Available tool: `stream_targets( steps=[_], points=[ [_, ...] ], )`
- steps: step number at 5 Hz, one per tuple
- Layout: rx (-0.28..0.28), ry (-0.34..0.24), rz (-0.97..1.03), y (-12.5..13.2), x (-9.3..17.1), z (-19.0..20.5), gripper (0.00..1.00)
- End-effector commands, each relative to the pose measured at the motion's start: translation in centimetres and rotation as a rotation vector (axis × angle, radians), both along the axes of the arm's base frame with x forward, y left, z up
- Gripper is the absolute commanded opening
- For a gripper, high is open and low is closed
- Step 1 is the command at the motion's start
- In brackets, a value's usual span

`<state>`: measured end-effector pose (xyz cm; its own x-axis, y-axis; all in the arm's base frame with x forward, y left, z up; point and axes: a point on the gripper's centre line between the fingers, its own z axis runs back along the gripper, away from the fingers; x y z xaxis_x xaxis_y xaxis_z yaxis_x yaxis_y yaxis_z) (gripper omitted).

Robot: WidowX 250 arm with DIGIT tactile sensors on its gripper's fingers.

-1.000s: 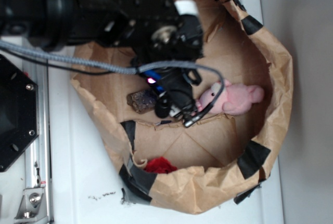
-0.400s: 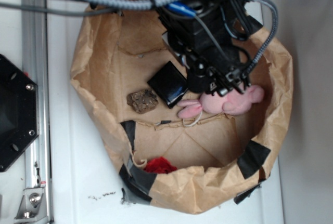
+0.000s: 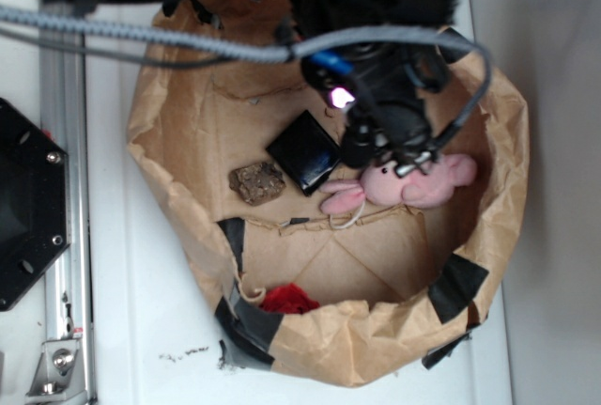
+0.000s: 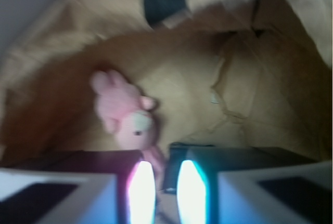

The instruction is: Grab the black box.

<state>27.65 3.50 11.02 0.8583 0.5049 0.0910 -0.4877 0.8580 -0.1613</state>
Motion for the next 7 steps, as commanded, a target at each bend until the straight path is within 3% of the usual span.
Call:
stream_targets(
  steps=[1, 3, 7],
  points=[
    [0.072, -0.024, -0.046, 3.1, -0.5, -2.3, 1.0],
    [0.055, -0.012, -0.063, 2.9, -1.0, -5.3, 1.0],
    [0.055, -0.012, -0.063, 2.9, -1.0, -5.3, 1.0]
  ],
)
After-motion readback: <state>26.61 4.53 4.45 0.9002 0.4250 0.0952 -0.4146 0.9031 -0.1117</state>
